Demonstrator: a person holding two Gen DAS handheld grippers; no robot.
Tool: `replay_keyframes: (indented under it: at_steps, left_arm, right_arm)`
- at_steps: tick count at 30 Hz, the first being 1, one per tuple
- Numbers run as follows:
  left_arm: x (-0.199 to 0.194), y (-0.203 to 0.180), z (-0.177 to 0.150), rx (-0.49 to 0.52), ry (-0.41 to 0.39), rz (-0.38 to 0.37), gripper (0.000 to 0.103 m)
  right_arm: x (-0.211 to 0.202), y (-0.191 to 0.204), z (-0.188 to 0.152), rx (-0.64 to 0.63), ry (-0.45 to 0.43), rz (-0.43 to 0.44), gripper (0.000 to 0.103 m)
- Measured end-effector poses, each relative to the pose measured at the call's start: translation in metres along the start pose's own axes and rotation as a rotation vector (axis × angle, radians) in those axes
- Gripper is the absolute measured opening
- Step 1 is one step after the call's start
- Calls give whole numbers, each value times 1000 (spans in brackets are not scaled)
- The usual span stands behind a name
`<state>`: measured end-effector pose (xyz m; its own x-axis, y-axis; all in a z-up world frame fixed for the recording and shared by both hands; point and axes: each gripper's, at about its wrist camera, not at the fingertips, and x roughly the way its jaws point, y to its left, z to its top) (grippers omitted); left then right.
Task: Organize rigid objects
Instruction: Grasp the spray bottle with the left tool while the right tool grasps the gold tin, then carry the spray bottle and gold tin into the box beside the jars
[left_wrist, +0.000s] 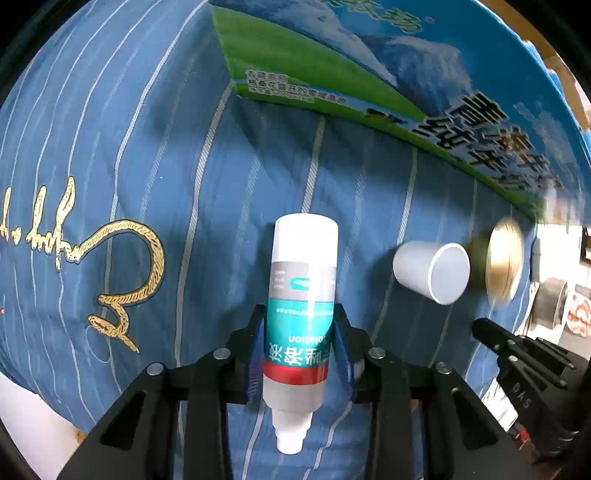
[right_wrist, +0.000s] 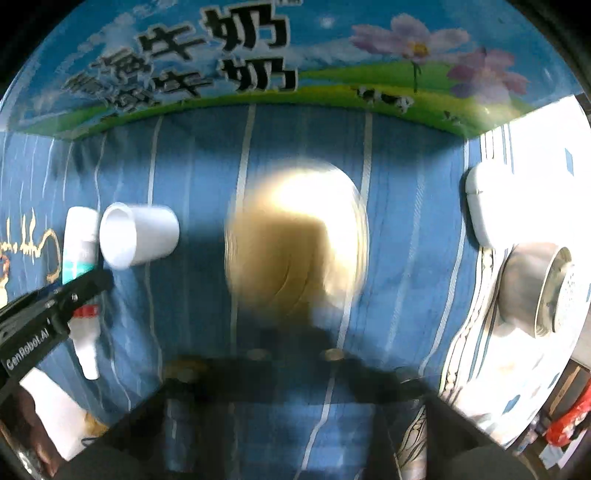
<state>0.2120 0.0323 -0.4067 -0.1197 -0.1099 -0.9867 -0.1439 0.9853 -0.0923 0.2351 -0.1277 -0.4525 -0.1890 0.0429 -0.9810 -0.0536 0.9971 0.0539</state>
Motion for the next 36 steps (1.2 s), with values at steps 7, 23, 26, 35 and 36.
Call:
replay_keyframes:
  at_steps: [7,23,26,35,36]
  left_arm:
    - [25,-8,-8,38,110,-4,34]
    - [9,-31,-13,11,-6,20,30]
    - [4,-32,-14,9,-11,13,30]
    - [-32,-12,-9,23,-56,-3,30]
    - [-37,-14,-12,26,-63,-7,30]
  right_arm:
    - [27,-20,-4,80,66,82,5]
    - [24,-8,43,253,-176,107,66]
    - [35,16,44,197,-168,-19,64]
    - [47,22,16,143,-152,19,60]
    - [47,21,10,135,-156,26,60]
